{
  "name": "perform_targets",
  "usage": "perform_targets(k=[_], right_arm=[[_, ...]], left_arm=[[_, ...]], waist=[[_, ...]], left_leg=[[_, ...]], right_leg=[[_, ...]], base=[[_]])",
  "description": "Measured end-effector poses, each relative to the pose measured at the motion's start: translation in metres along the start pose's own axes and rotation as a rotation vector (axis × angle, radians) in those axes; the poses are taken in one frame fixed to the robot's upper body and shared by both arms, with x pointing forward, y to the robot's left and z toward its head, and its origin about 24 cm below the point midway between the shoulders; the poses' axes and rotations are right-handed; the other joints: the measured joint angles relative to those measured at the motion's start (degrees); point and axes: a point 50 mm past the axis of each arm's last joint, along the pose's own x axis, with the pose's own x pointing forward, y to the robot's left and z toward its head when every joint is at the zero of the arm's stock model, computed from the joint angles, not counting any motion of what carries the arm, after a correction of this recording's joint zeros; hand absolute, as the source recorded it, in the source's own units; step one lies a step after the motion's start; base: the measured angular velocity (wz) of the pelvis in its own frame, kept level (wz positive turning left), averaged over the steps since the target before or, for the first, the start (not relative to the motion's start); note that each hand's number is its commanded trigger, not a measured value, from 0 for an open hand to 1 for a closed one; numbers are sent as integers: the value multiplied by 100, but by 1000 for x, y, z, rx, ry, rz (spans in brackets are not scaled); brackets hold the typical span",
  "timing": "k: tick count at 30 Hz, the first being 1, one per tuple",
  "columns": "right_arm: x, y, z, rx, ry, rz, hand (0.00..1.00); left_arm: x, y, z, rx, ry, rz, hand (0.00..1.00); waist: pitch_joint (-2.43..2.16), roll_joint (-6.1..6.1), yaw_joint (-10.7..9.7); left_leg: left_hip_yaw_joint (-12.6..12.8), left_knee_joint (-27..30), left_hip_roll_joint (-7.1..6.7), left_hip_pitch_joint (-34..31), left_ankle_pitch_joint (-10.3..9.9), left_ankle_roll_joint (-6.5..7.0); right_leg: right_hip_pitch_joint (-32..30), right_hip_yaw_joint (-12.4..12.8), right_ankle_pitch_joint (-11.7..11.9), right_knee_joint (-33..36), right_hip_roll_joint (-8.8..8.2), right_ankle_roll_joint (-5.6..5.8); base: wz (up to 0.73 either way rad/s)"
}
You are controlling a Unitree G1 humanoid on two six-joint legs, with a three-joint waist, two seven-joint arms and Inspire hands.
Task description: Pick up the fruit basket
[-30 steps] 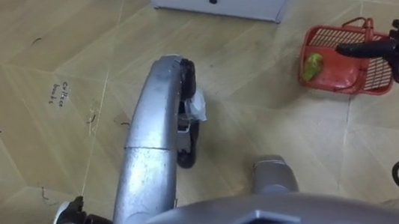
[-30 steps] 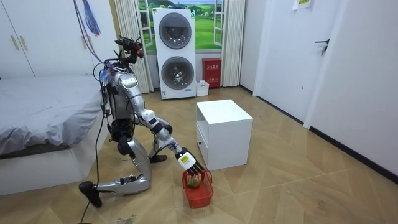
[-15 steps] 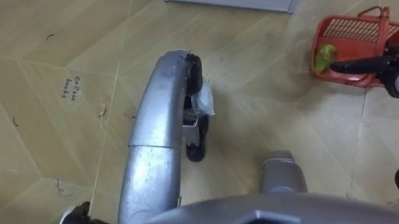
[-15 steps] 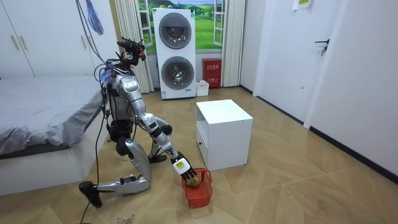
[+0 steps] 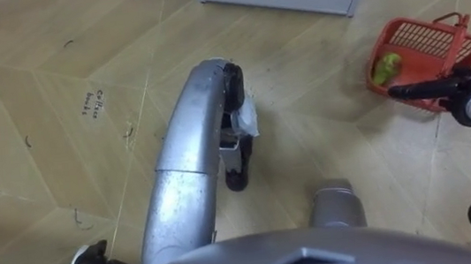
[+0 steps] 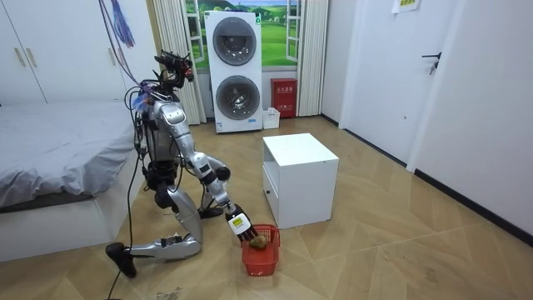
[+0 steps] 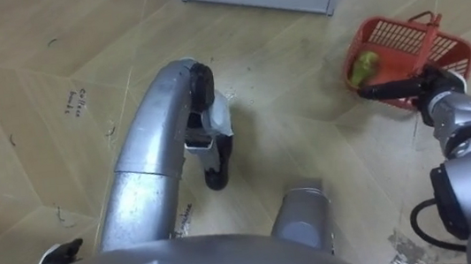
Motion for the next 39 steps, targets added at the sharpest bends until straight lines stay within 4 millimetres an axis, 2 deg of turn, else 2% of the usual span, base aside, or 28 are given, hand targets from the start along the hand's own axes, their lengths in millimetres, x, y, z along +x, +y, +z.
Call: perform_targets(k=[1, 2, 12, 16, 26, 33, 39], right_arm=[[0, 0, 0, 8, -1, 0, 75], [0, 0, 0, 21, -3, 1, 100], [0, 3, 8, 25, -31, 15, 100], [0, 4, 7, 34, -24, 19, 100], [0, 2, 6, 58, -16, -10, 100], [1, 4, 5, 102, -16, 2, 100], [1, 4, 5, 105, -14, 1, 100]], left_arm=[[0, 0, 0, 0, -1, 0, 0], [0, 0, 1, 0, -2, 0, 0], [0, -1, 3, -12, -10, -4, 0], [0, -5, 5, -6, -16, -20, 0], [1, -6, 10, -67, -25, -35, 0], [1, -7, 18, -63, -42, -37, 0], [1, -9, 19, -67, -43, -43, 0]], waist=[[0, 0, 1], [1, -2, 1], [17, -31, -6], [26, -47, -20], [44, -78, -110], [65, -118, -166], [70, -131, -189]], left_leg=[[1, 0, -1, -3, 0, 0], [4, 0, -3, -9, 1, 2], [14, 2, -9, -38, 10, 19], [13, -7, -50, -40, 19, 5], [11, -28, -109, -51, 160, 32], [8, -10, -104, -72, 201, 74], [-38, -4, -92, -72, 218, 45]], right_leg=[[-1, 0, 0, -1, -2, 0], [-6, 0, 0, -1, -4, 0], [-27, -3, 0, -1, -16, 0], [-27, -8, 0, 0, -31, 1], [-7, -30, 0, 97, -63, 1], [-3, -42, -1, 128, -64, 2], [-1, -50, -1, 155, -7, 2]], base=[[0], [0], [0], [1], [1], [0], [0]])
